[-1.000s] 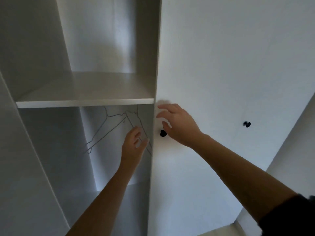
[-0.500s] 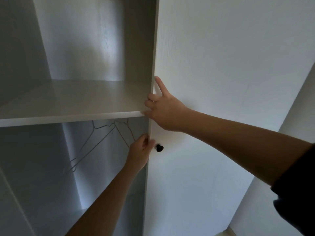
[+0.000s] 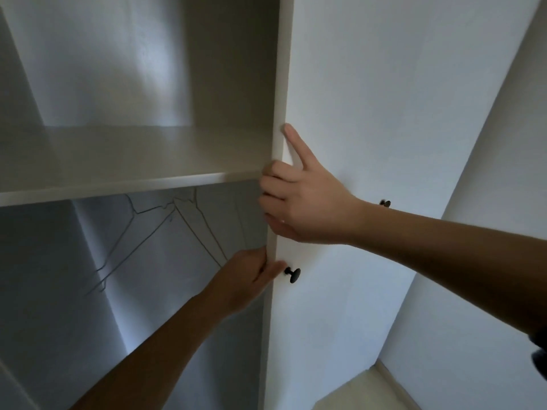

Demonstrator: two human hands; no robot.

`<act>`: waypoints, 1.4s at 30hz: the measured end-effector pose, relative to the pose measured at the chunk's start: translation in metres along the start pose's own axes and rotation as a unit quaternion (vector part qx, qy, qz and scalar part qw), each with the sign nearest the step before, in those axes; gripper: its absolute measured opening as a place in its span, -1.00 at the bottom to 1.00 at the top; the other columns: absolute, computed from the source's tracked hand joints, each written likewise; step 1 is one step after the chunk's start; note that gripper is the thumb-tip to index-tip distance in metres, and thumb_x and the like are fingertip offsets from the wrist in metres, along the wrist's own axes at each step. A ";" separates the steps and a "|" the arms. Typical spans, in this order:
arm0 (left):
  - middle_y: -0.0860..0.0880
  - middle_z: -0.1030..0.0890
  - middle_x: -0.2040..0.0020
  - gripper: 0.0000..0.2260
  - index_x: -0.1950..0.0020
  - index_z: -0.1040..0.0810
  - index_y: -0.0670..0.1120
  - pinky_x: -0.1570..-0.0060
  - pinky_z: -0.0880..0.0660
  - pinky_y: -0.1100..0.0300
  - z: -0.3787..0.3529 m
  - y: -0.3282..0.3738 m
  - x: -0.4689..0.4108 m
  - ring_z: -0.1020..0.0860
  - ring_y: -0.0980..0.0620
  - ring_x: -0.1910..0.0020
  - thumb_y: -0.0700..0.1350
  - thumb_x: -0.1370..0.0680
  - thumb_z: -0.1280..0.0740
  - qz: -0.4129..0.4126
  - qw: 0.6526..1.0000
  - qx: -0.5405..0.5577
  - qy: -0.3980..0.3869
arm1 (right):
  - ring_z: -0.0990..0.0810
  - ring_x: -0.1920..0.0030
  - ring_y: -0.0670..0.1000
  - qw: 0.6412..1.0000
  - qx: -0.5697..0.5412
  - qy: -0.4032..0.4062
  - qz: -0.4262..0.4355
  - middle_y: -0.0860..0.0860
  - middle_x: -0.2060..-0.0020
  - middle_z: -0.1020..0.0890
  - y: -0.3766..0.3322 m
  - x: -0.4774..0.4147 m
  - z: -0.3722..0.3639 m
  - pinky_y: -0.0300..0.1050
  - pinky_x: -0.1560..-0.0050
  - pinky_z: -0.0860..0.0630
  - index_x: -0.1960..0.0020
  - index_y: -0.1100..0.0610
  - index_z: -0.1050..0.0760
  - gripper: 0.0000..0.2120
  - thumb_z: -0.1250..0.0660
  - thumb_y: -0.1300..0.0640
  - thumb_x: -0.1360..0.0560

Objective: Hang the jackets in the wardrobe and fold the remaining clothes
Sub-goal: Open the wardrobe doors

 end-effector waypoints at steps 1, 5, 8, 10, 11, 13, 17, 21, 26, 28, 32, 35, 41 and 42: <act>0.15 -0.37 0.52 -0.66 0.38 -0.25 0.14 0.39 -0.31 0.41 -0.004 0.006 0.000 -0.41 0.25 0.46 0.23 -0.55 -0.13 -0.021 0.999 -0.027 -0.006 | -0.54 0.11 0.05 1.000 -0.006 0.007 -0.007 0.06 0.29 -0.51 -0.001 0.008 0.004 0.40 -0.44 -0.04 0.24 0.17 -0.56 -0.72 -0.15 0.15 -0.54; 0.09 -0.21 0.54 -0.60 0.37 -0.09 0.14 0.53 -0.10 0.44 -0.012 0.034 -0.007 -0.29 0.12 0.61 0.26 -0.61 0.09 -0.188 0.971 -0.148 0.011 | -0.60 0.01 0.08 0.997 -0.025 0.055 -0.040 0.10 0.19 -0.61 -0.006 0.038 0.024 0.36 -0.43 -0.08 0.26 0.18 -0.55 -0.78 -0.22 0.17 -0.50; 0.00 -0.33 0.54 -0.52 0.37 -0.21 0.03 0.48 -0.26 0.22 -0.031 0.050 -0.013 -0.39 -0.06 0.57 0.33 -0.57 0.10 -0.220 0.968 -0.108 -0.053 | -0.52 -0.23 0.10 0.993 -0.053 0.082 -0.073 0.17 -0.06 -0.66 -0.007 0.066 0.043 0.33 -0.43 -0.11 0.27 0.18 -0.56 -0.86 -0.30 0.20 -0.45; 0.13 -0.32 0.47 -0.59 0.30 -0.27 0.05 0.43 -0.27 0.25 -0.045 0.062 -0.015 -0.44 -0.03 0.51 0.33 -0.55 -0.02 -0.233 0.967 -0.086 -0.061 | -0.37 -0.39 0.14 0.987 -0.071 0.088 -0.117 0.18 -0.31 -0.49 -0.008 0.086 0.056 0.30 -0.44 -0.14 0.08 0.19 -0.57 -0.89 -0.34 0.17 -0.44; 0.16 -0.33 0.43 -0.66 0.26 -0.28 0.08 0.41 -0.26 0.28 -0.051 0.067 -0.017 -0.47 0.00 0.49 0.30 -0.53 -0.10 -0.236 0.966 -0.080 -0.064 | -0.29 -0.45 0.17 0.981 -0.082 0.083 -0.152 0.19 -0.39 -0.37 -0.009 0.096 0.063 0.28 -0.44 -0.17 -0.10 0.17 -0.52 -0.76 -0.36 0.14 -0.45; 0.20 -0.34 0.42 -0.73 0.27 -0.25 0.14 0.43 -0.21 0.37 -0.065 0.077 -0.018 -0.49 0.06 0.46 0.26 -0.49 -0.19 -0.235 0.966 -0.088 -0.065 | -0.16 -0.51 0.21 0.958 -0.131 0.069 -0.244 0.19 -0.49 -0.19 -0.011 0.115 0.076 0.10 -0.37 -0.37 -0.39 0.09 -0.28 -0.44 -0.39 0.08 -0.45; 0.21 -0.24 0.54 -0.67 0.33 -0.18 0.18 0.51 -0.17 0.45 -0.095 0.106 -0.017 -0.38 0.10 0.54 0.18 -0.45 -0.31 -0.212 0.971 -0.101 -0.048 | -0.52 -0.16 0.28 0.843 -0.264 0.038 -0.467 -0.16 -0.54 -0.06 -0.021 0.149 0.102 -0.10 0.07 -0.62 -0.54 -0.13 0.21 -0.07 -0.42 0.00 -0.46; 0.12 -0.35 0.50 -0.62 0.30 -0.28 0.08 0.43 -0.27 0.38 -0.138 0.143 -0.019 -0.38 0.17 0.50 0.38 -0.40 -0.13 -0.147 0.984 -0.087 -0.042 | -0.64 0.00 0.16 0.793 -0.248 -0.014 -0.556 0.00 -0.26 -0.55 -0.016 0.185 0.126 -0.03 0.01 -0.64 -0.55 -0.06 -0.01 -0.29 -0.32 0.04 -0.53; 0.11 -0.39 0.45 -0.58 0.18 -0.31 0.01 0.46 -0.21 0.30 -0.205 0.184 -0.033 -0.40 0.13 0.47 0.36 -0.45 -0.22 -0.104 0.991 -0.079 0.002 | -0.57 0.27 0.18 0.750 -0.299 0.006 -0.590 0.05 0.32 -0.51 0.023 0.243 0.159 0.14 0.18 -0.55 -0.02 0.20 -0.33 -0.86 -0.25 0.25 -0.49; 0.11 -0.38 0.46 -0.61 0.20 -0.27 0.03 0.47 -0.19 0.30 -0.231 0.200 -0.043 -0.39 0.13 0.48 0.33 -0.47 -0.25 -0.091 0.993 -0.075 0.013 | -0.51 0.37 0.16 0.736 -0.303 0.007 -0.606 0.00 0.40 -0.42 0.038 0.268 0.164 0.11 0.30 -0.50 0.13 0.19 -0.28 -0.88 -0.24 0.29 -0.47; 0.12 -0.35 0.47 -0.64 0.21 -0.22 0.07 0.48 -0.15 0.33 -0.272 0.226 -0.068 -0.34 0.18 0.52 0.31 -0.47 -0.24 -0.064 0.993 -0.096 0.019 | -0.39 0.45 0.03 0.716 -0.288 -0.012 -0.636 -0.01 0.41 -0.41 0.066 0.313 0.163 -0.01 0.40 -0.42 0.16 0.18 -0.31 -0.91 -0.22 0.28 -0.48; 0.13 -0.33 0.48 -0.63 0.19 -0.27 0.03 0.44 -0.26 0.26 -0.296 0.234 -0.087 -0.33 0.17 0.52 0.30 -0.46 -0.26 -0.047 0.993 -0.101 0.027 | -0.42 0.45 0.09 0.705 -0.302 -0.020 -0.642 0.09 0.40 -0.47 0.085 0.340 0.159 -0.01 0.40 -0.44 0.22 0.07 -0.27 -0.81 -0.22 0.27 -0.49; 0.08 -0.41 0.45 -0.61 0.19 -0.31 -0.01 0.38 -0.42 0.16 -0.330 0.243 -0.122 -0.45 0.03 0.45 0.30 -0.46 -0.28 -0.044 0.993 -0.108 0.027 | -0.55 0.28 0.19 0.691 -0.308 -0.019 -0.653 0.17 0.28 -0.56 0.117 0.380 0.147 0.11 0.22 -0.54 0.25 0.09 -0.28 -0.81 -0.23 0.26 -0.49; 0.08 -0.42 0.45 -0.60 0.19 -0.31 -0.02 0.38 -0.39 0.18 -0.335 0.244 -0.127 -0.46 0.02 0.45 0.30 -0.46 -0.28 -0.048 0.993 -0.109 0.028 | -0.54 0.28 0.15 0.692 -0.305 -0.019 -0.655 0.13 0.29 -0.55 0.122 0.386 0.146 0.11 0.19 -0.55 0.26 0.07 -0.28 -0.79 -0.24 0.25 -0.49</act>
Point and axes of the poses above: each hand's wrist, its own x-axis away from the middle knuckle, its own z-axis out of the back of the hand, y = z × x, the point moved 2 cm from there along -x, towards the middle knuckle
